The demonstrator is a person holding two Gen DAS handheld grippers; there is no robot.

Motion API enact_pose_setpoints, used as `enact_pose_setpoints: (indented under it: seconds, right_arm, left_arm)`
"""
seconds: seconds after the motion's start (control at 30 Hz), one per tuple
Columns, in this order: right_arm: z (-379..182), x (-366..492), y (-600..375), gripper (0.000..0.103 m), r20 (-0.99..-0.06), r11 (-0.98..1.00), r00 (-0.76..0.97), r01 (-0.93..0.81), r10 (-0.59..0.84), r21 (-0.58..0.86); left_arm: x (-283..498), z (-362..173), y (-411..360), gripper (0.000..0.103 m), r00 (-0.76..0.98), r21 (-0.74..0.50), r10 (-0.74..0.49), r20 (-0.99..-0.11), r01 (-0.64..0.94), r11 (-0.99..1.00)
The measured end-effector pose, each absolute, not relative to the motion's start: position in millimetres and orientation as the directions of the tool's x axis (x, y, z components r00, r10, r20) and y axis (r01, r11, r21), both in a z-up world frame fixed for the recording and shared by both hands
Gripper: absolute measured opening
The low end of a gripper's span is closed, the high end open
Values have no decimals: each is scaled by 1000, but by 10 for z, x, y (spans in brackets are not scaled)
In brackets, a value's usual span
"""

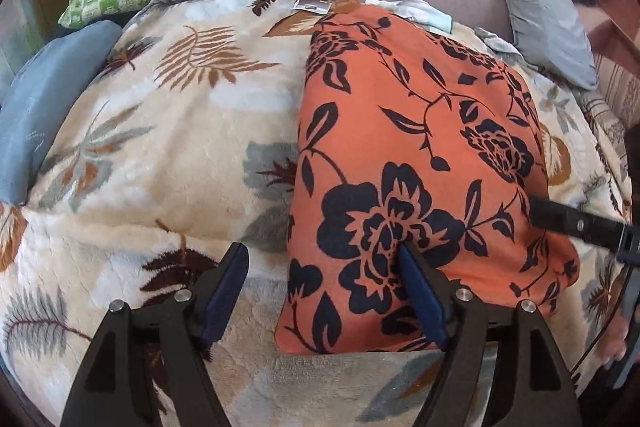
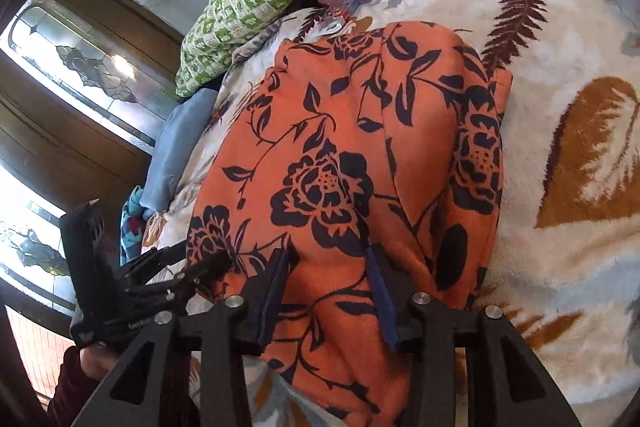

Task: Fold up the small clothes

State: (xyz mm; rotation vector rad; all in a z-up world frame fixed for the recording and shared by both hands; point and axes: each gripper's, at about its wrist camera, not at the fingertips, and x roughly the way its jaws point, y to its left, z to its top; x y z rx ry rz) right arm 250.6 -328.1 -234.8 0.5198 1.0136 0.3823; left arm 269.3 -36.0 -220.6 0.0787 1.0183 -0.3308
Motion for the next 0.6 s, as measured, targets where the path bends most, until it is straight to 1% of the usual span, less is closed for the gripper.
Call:
enact_pose_setpoints:
  seconds: [0.07,0.27,0.43,0.53,0.6]
  right_arm:
    - [-2352,2392,-3231,46,-711,838,496,-66,499,542]
    - [-2310,2144,-3020,46,-761,918,536,-72,366,390]
    - [-2314,1839,-3018,46,-783,930,542,9,304,368]
    - [-2215,1630,-2973,46,-773,939,576,29,265,344]
    - [-2133,1455,-2926,46,-759,934,590,22,275,356]
  left_arm:
    - [2635,-2171,-378,78,499,-66,-219,-839,306,950]
    - [2319,-1902,-408,78,589,51,-142,-795,299,953]
    - [2041,-1628,-271,78,649,85,-115,-752,268,960]
    - [1844,-1443,-131,78,679,85,-110,-726,247,965]
    - [1700,-1335,-40,78,697,78,-112,-708,235,969]
